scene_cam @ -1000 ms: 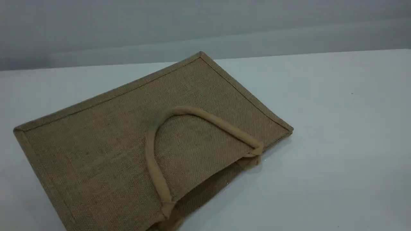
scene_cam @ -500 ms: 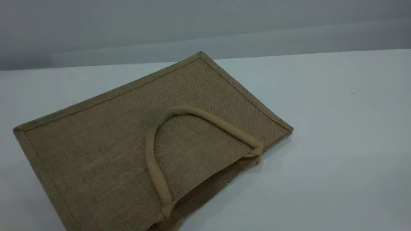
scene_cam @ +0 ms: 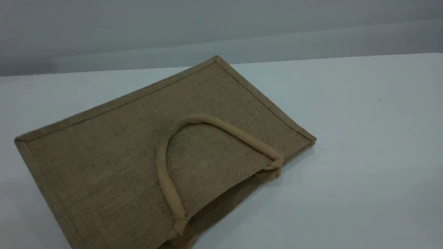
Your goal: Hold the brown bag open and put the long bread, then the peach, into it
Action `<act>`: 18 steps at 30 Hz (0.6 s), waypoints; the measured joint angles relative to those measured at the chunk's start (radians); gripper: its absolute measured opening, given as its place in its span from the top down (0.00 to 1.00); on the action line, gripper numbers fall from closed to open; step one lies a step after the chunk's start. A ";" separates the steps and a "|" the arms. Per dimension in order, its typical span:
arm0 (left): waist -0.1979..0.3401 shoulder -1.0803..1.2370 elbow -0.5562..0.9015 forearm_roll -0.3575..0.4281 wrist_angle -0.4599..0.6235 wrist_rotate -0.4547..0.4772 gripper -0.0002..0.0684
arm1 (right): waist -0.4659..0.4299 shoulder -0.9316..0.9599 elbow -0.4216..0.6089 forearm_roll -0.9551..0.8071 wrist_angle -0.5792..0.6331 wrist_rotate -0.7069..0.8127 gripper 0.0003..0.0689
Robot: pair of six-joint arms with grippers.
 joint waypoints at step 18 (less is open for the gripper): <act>0.000 -0.026 0.000 0.000 0.000 0.000 0.27 | 0.000 -0.026 0.000 -0.001 0.001 0.000 0.17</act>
